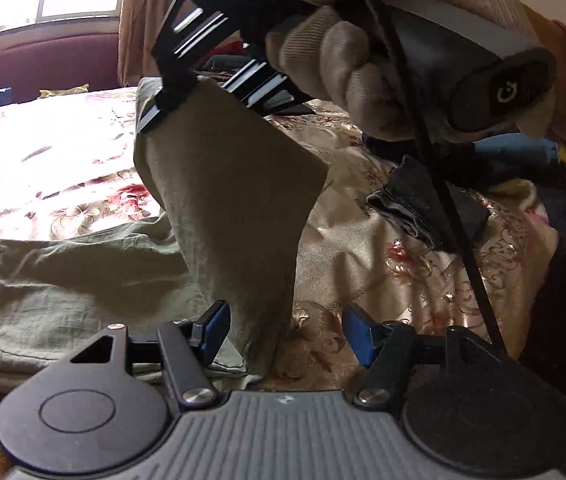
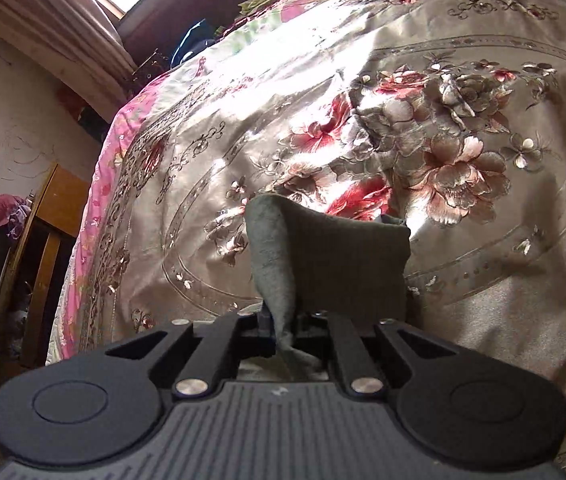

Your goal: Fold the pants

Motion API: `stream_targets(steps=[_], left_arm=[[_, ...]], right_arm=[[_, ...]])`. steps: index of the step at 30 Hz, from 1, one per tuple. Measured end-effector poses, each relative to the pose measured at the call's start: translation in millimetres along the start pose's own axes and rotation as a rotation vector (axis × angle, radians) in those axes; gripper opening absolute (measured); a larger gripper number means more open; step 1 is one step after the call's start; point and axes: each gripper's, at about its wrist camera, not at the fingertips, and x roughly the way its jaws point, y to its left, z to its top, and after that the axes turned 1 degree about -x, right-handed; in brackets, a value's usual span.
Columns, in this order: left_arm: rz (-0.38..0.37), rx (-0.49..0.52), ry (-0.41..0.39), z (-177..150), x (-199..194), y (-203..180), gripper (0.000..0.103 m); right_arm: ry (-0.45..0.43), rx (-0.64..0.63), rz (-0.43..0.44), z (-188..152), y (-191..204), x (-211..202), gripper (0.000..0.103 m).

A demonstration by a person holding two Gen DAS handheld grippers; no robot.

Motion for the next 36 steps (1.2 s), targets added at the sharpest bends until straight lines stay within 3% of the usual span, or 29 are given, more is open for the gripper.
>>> stream_targets(steps=[3,7,14,18,21,24,28,30,32,36], left_arm=[[0.075,0.002,-0.014,0,3,8,0.075],[0.064,-0.131,0.009,-1,3,37,0.075],[0.081,-0.328,-0.026,-8,-18,75,0.074],[0.084,-0.458,-0.055,-20,-36,95,0.075],[0.082,-0.528,-0.062,-25,-41,105,0.075],[0.077,-0.539,-0.074,-29,-47,107,0.075],[0.070,-0.533,-0.087,-31,-57,104,0.075],[0.064,-0.536,-0.098,-31,-64,103,0.075],[0.056,-0.538,-0.116,-35,-76,102,0.075],[0.073,-0.490,-0.168,-40,-104,94,0.075]], right_arm=[[0.067,-0.082,-0.028,-12,35,27,0.011],[0.142,-0.128,-0.046,-26,64,60,0.012],[0.234,-0.132,-0.032,-36,87,89,0.013],[0.216,-0.175,-0.038,-39,95,83,0.015],[0.193,-0.244,-0.087,-39,102,81,0.029],[0.245,-0.396,-0.130,-46,114,90,0.047],[0.261,-0.613,-0.231,-57,115,103,0.049],[0.273,-0.605,-0.218,-52,103,107,0.049],[0.320,-0.577,-0.170,-47,91,108,0.049],[0.448,-0.638,-0.094,-57,85,102,0.049]])
